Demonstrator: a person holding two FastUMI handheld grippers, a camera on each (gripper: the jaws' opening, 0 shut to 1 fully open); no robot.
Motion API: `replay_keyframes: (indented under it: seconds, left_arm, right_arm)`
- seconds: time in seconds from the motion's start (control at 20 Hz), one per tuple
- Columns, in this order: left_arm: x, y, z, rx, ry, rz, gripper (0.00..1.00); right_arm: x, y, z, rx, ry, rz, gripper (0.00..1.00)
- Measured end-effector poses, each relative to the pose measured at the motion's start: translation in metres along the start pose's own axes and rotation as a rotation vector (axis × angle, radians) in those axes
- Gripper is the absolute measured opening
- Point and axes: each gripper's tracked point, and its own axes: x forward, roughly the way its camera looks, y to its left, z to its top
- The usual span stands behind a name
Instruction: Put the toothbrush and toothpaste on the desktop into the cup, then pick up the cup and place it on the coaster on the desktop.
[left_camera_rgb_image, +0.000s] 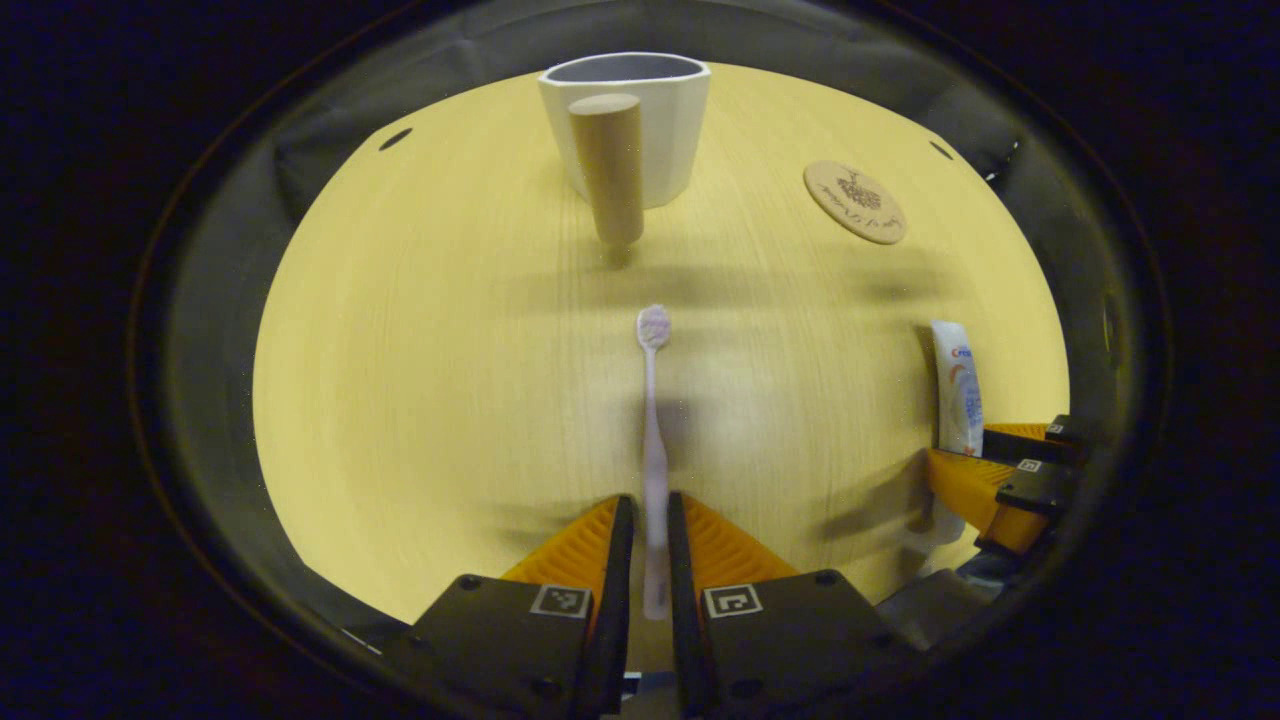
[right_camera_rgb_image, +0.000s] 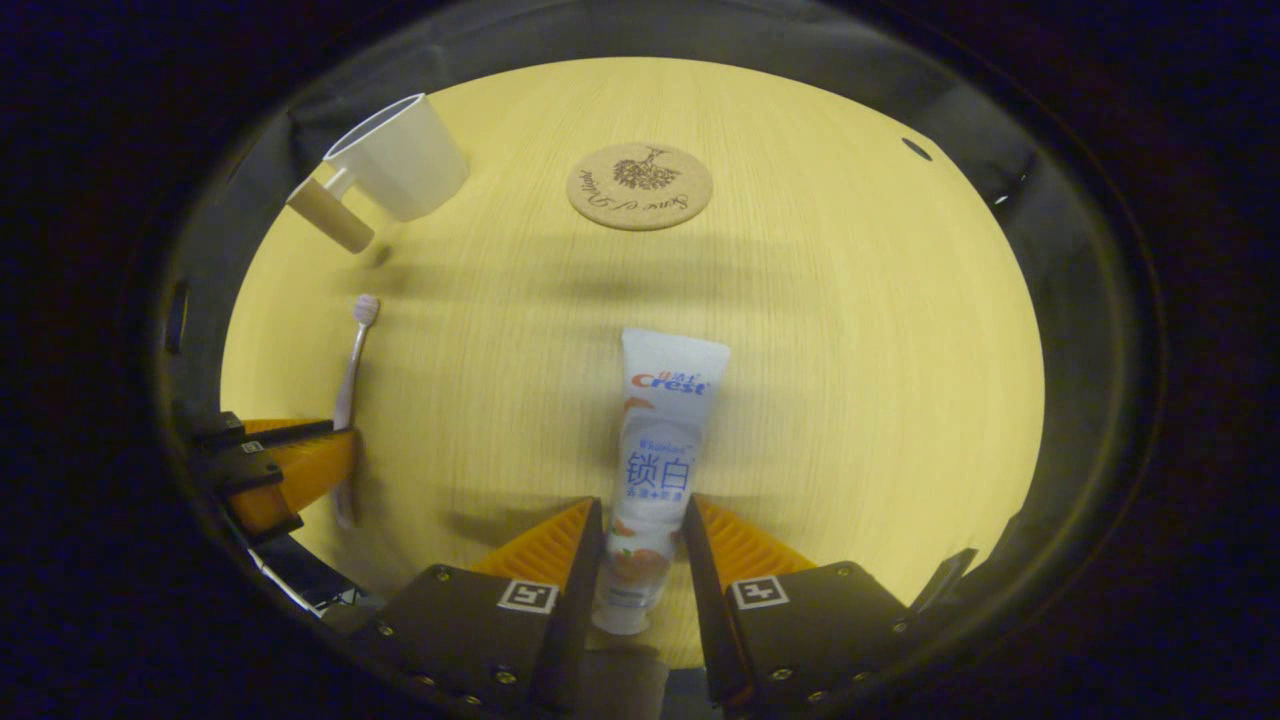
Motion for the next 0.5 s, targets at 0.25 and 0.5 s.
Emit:
replay_keyframes:
  seconds: [0.25,0.5]
  left_arm:
    - [-0.0027,-0.0001,0.0008,0.027,-0.017,-0.018,0.13]
    - [-0.0044,-0.0007,0.0015,0.029,-0.044,-0.029,0.1]
  right_arm:
    - [0.0018,-0.0006,0.0043,0.043,-0.011,0.038,0.27]
    - [0.0005,-0.0009,0.0071,0.076,-0.033,0.062,0.22]
